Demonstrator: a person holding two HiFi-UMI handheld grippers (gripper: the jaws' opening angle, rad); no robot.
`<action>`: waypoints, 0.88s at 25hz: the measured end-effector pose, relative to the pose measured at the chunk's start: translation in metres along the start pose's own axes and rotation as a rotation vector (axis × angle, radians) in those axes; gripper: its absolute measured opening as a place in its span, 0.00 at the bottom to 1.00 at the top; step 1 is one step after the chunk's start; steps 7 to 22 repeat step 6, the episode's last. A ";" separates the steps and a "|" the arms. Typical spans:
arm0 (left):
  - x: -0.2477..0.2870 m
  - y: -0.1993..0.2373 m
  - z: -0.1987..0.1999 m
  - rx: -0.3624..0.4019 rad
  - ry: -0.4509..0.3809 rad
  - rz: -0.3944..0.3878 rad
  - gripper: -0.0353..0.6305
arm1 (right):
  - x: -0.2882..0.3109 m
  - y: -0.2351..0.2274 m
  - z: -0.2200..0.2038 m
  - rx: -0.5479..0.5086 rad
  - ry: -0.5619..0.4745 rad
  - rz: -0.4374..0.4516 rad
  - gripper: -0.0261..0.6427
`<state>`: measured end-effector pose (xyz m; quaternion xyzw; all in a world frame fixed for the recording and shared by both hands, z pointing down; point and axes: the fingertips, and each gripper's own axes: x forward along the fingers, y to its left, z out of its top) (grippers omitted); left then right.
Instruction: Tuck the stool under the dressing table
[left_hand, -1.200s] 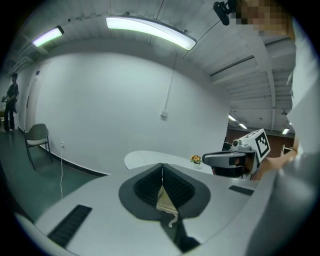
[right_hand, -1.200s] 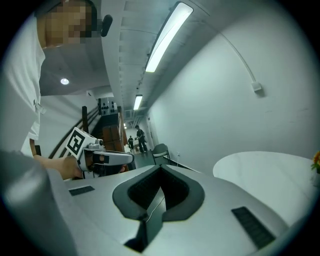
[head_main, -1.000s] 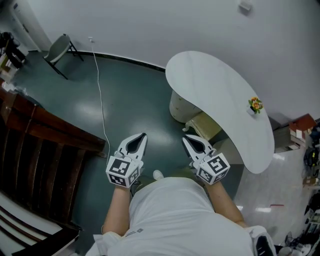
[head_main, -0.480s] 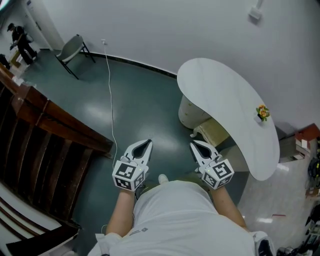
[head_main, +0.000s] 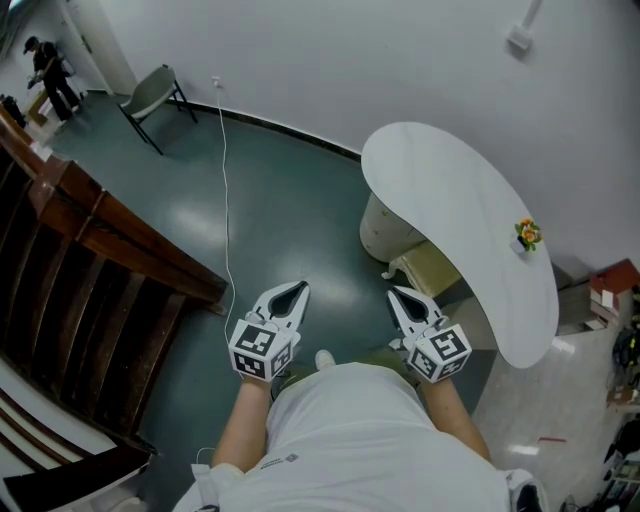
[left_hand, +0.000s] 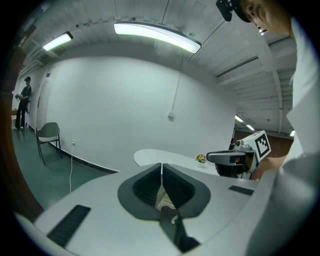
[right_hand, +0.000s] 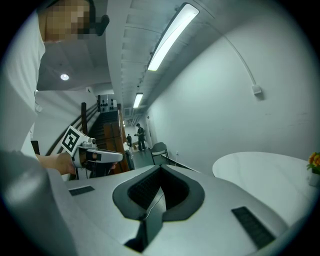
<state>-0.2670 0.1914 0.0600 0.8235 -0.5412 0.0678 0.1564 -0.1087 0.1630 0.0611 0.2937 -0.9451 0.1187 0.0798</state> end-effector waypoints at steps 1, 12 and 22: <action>-0.002 0.001 -0.001 -0.001 0.001 0.001 0.06 | 0.000 0.001 -0.001 0.000 0.001 -0.001 0.05; -0.002 0.004 -0.005 -0.006 0.014 0.005 0.06 | 0.002 0.000 -0.001 0.010 0.002 -0.003 0.05; -0.002 0.004 -0.005 -0.006 0.014 0.005 0.06 | 0.002 0.000 -0.001 0.010 0.002 -0.003 0.05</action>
